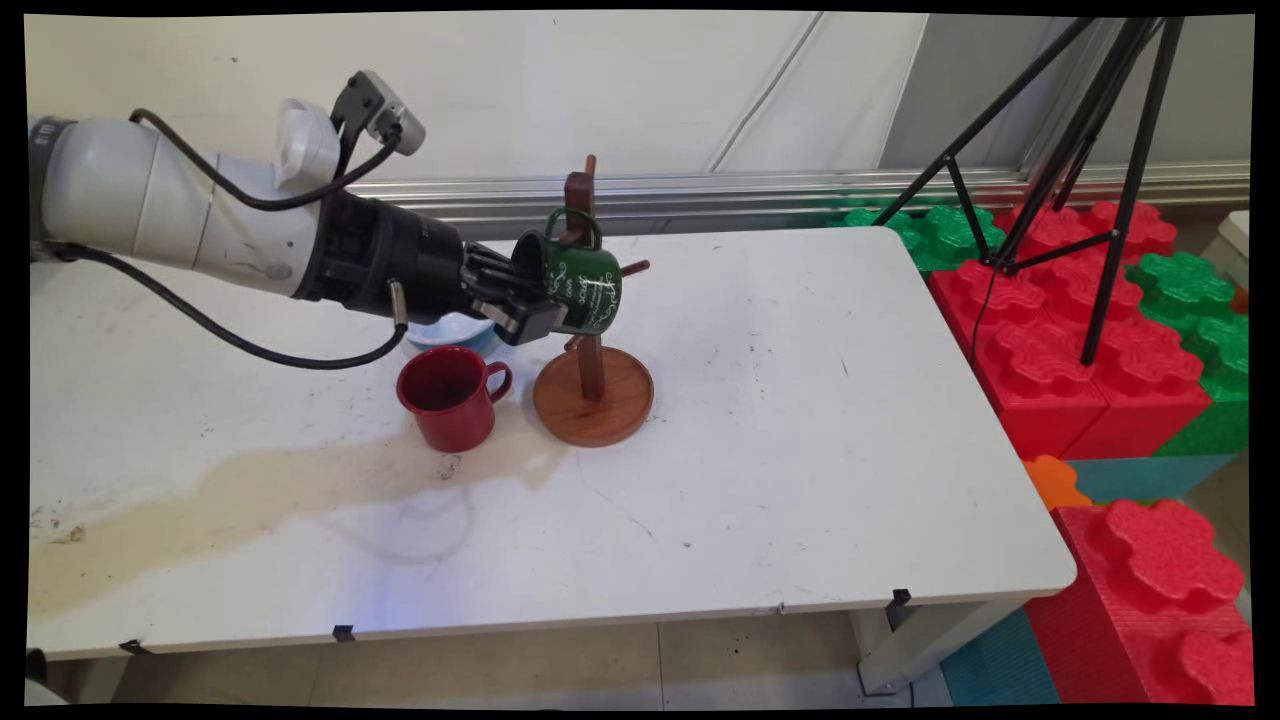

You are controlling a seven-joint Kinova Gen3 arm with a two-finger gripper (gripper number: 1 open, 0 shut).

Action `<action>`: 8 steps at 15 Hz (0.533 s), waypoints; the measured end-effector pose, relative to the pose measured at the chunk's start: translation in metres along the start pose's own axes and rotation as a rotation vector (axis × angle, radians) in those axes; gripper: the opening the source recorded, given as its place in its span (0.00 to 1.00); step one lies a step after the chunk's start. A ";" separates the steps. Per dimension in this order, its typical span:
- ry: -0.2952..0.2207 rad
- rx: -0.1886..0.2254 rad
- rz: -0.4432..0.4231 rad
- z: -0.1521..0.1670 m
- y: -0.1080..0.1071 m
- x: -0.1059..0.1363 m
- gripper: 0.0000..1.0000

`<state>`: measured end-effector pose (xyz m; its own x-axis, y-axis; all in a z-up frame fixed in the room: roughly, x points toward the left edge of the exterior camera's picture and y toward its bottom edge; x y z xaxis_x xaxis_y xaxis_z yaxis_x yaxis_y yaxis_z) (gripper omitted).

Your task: Place the picked object on the table

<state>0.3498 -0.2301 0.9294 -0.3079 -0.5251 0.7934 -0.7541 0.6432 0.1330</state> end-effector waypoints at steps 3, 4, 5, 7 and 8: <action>0.000 -0.013 0.018 -0.005 0.004 0.003 0.00; -0.001 -0.017 0.023 -0.007 0.005 0.004 0.00; -0.003 -0.021 0.028 -0.009 0.007 0.005 0.00; -0.008 -0.027 0.031 -0.015 0.011 0.005 0.00; -0.010 -0.029 0.032 -0.018 0.013 0.005 0.00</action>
<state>0.3489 -0.2151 0.9459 -0.3376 -0.5091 0.7917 -0.7264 0.6759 0.1249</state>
